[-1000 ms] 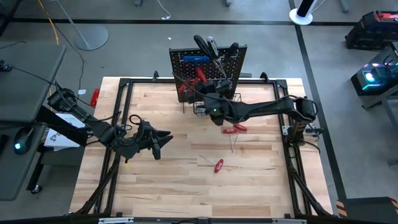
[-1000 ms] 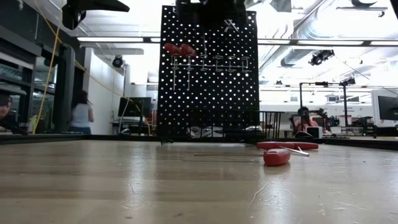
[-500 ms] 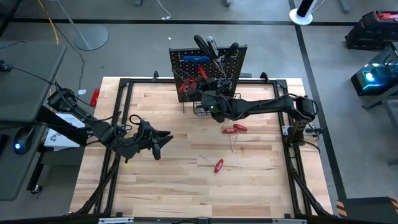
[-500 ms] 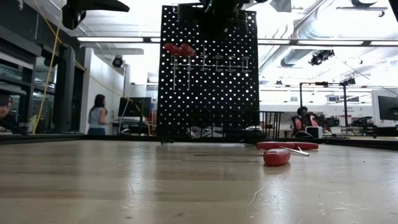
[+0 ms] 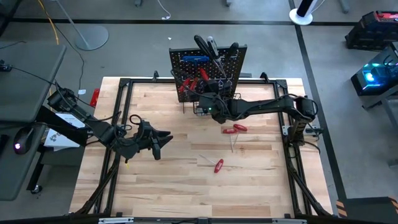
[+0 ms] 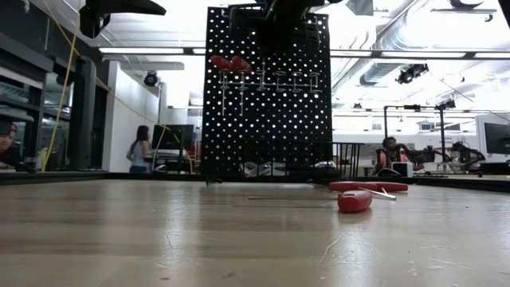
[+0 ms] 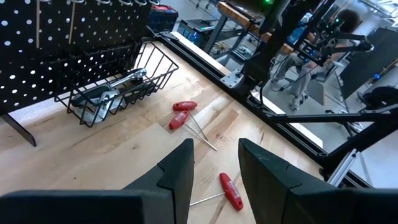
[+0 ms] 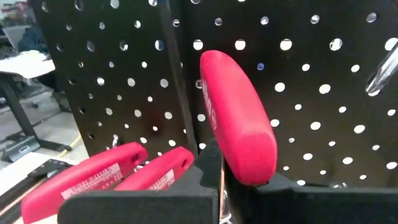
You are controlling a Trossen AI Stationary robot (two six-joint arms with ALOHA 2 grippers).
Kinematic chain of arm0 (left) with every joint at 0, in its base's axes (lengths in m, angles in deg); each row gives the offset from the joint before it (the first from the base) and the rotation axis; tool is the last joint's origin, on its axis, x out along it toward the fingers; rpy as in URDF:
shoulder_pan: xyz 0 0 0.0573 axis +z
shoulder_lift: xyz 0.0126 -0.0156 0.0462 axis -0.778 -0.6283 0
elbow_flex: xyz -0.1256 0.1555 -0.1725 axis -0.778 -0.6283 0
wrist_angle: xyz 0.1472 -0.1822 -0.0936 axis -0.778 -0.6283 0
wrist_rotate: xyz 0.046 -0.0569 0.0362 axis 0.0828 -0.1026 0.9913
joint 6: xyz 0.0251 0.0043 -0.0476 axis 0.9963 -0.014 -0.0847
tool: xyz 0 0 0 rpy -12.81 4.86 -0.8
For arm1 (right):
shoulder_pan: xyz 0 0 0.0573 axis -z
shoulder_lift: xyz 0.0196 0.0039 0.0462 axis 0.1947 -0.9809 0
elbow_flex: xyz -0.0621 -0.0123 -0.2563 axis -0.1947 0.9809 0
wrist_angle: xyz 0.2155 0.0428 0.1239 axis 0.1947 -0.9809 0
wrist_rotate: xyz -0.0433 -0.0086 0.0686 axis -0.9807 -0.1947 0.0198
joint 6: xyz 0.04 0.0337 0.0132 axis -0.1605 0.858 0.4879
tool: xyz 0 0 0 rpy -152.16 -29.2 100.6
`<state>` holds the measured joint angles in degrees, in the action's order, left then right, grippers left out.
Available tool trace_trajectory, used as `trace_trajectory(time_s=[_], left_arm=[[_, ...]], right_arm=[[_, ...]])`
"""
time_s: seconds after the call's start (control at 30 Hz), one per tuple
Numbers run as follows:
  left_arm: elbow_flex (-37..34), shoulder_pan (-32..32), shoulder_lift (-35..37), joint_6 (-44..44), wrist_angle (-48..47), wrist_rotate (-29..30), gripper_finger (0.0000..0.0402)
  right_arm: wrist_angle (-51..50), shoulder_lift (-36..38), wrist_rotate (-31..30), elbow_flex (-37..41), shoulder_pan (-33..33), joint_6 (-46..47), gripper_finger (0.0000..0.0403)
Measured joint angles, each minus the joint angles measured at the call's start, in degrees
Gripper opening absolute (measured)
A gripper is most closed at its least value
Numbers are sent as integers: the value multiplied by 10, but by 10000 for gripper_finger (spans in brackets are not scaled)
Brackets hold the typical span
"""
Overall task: Hang tools onto peg board
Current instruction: Hang the red allen wrench on the pegboard
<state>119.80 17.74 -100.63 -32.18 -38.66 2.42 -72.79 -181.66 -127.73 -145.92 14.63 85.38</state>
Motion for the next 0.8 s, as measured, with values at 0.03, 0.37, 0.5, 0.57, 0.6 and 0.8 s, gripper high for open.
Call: trace_trajectory(time_s=[0.03,0.37,0.5,0.57,0.6,0.8], left_arm=[[0,0,0,0,0,-2,120],[0,0,0,0,-2,-12,120],[0,0,0,0,-2,-14,120],[0,0,0,0,-2,-13,120],[0,0,0,0,-2,-14,120],[0,0,0,0,-5,-31,120]], right_arm=[[1,0,0,0,0,4,0],[2,0,27,0,14,3,0],[2,-6,44,0,15,8,0],[2,-10,53,0,15,12,0],[-2,-11,55,0,15,16,0],[-13,-11,55,0,15,8,3]])
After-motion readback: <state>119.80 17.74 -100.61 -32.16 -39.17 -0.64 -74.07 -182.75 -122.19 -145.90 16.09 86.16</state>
